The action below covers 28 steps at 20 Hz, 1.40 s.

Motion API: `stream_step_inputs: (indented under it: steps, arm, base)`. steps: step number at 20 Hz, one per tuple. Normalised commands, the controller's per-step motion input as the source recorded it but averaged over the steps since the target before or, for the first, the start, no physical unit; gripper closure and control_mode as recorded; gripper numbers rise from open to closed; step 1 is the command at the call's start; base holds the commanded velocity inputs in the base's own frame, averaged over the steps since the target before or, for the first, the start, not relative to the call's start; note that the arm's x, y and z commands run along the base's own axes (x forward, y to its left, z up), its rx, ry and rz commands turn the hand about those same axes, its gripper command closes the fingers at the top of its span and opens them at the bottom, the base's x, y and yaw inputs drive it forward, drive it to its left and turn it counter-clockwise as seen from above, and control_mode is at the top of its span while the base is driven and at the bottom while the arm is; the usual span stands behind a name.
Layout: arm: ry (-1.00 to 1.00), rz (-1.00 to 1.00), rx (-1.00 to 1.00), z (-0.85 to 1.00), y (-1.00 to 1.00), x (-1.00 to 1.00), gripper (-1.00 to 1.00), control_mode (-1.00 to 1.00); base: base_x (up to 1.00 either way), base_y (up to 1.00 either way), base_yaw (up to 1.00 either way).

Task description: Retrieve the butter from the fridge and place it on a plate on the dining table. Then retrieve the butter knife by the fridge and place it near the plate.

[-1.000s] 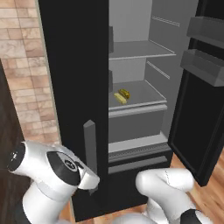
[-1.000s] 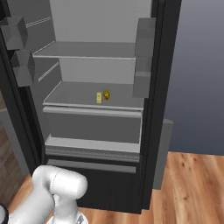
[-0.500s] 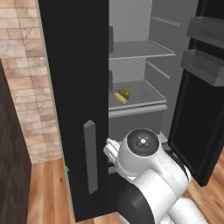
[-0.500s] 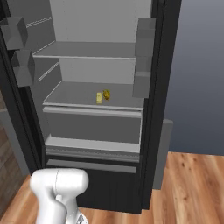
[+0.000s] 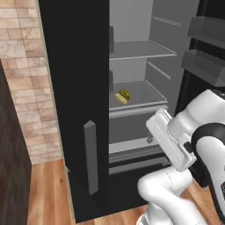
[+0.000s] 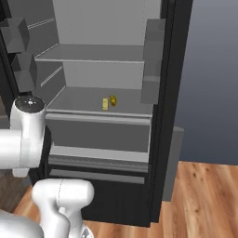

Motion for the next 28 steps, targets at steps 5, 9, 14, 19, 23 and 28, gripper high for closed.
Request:
stream_step_inputs:
  steps: [5, 9, 14, 19, 23, 28]
  arm:
    - [0.01, 0.00, 0.25, -0.09, -0.44, 0.25, -1.00, -1.00]
    - [-0.08, 0.00, 0.07, -0.20, 0.00, 0.47, -1.00, -1.00]
    - [-0.02, 0.00, 0.02, -0.27, 0.24, 0.80, -1.00, -1.00]
    - [0.03, 0.00, 0.03, -0.27, 0.23, 0.94, -1.00, -1.00]
    - [0.08, 0.02, 0.00, -0.33, 0.67, 0.89, -1.00, -1.00]
    - [0.02, 0.05, 0.00, -0.30, 0.85, 0.58, -1.00, -1.00]
  base:
    - [0.00, 0.00, 0.00]
    - [0.00, 0.00, 0.00]
    - [0.00, 0.00, 0.00]
    - [0.00, 0.00, 0.00]
    - [0.00, 0.00, 0.00]
    - [0.00, 0.00, 0.00]
